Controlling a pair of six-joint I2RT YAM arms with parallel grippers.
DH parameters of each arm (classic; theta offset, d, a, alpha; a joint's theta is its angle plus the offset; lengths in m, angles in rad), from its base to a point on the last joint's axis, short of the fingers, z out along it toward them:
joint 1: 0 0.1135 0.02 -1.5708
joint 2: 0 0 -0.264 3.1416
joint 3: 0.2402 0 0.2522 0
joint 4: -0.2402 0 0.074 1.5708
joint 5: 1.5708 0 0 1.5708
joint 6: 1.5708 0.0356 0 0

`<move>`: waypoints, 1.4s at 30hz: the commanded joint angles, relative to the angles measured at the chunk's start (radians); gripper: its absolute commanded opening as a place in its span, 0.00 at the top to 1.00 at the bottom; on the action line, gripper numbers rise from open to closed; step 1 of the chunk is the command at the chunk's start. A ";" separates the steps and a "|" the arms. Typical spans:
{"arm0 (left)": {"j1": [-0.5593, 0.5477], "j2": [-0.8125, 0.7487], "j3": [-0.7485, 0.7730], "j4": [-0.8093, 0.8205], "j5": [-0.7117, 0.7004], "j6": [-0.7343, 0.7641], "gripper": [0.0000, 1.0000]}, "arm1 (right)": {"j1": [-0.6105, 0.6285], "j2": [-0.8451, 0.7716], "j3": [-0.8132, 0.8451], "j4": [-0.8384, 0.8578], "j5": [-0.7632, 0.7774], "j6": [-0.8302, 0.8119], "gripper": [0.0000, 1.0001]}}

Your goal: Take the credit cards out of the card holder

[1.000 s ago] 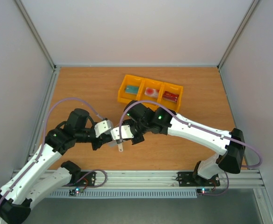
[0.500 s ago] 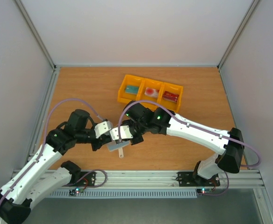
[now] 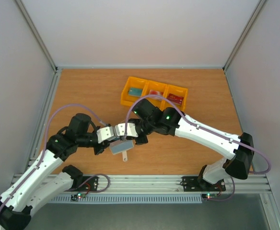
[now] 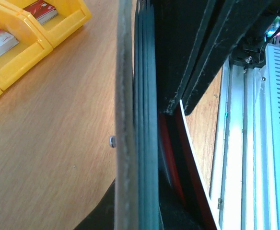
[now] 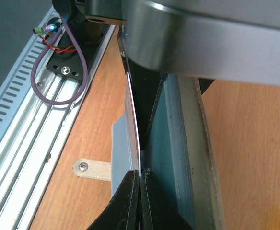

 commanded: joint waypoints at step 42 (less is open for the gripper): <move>-0.008 0.070 0.142 -0.108 0.161 -0.162 1.00 | -0.056 -0.024 -0.075 0.264 -0.254 0.270 0.82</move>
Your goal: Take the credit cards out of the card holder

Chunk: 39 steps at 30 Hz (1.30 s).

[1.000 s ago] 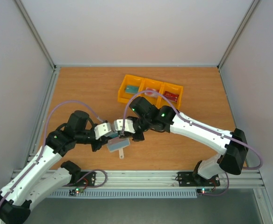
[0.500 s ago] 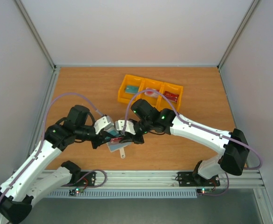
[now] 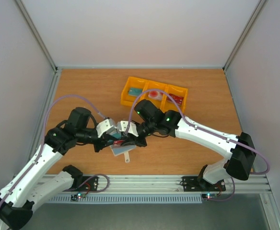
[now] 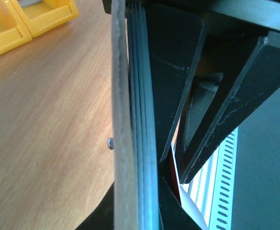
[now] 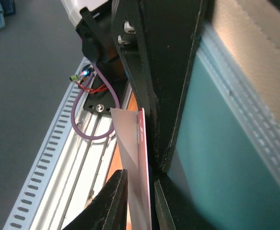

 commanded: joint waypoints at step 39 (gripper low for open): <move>-0.015 -0.043 -0.012 0.030 0.069 0.072 1.00 | -0.015 -0.005 0.005 0.026 0.023 0.124 0.83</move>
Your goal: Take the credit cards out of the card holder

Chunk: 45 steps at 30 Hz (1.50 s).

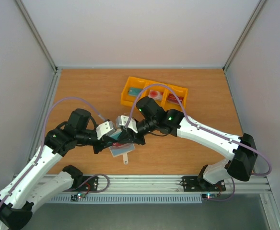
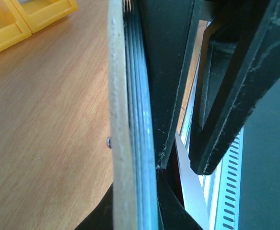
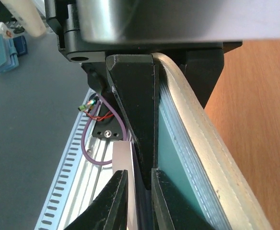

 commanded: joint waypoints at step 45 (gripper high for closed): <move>-0.035 -0.015 -0.041 -0.015 0.029 0.145 1.00 | 0.027 -0.056 0.143 -0.069 0.127 -0.122 0.99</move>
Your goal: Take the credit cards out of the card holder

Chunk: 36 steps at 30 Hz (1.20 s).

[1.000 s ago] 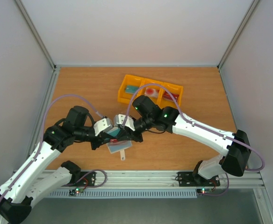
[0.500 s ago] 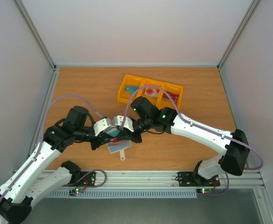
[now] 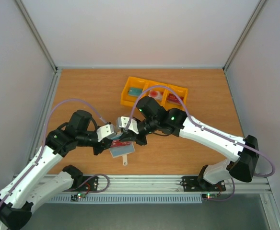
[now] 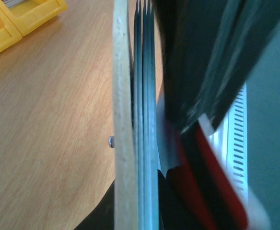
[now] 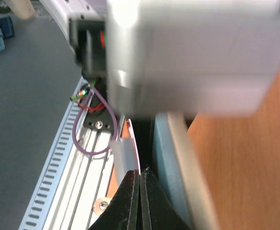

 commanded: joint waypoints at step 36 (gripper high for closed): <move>0.252 -0.339 -0.386 0.637 -0.162 -0.822 1.00 | -0.888 0.604 0.866 -0.773 0.054 -0.377 0.99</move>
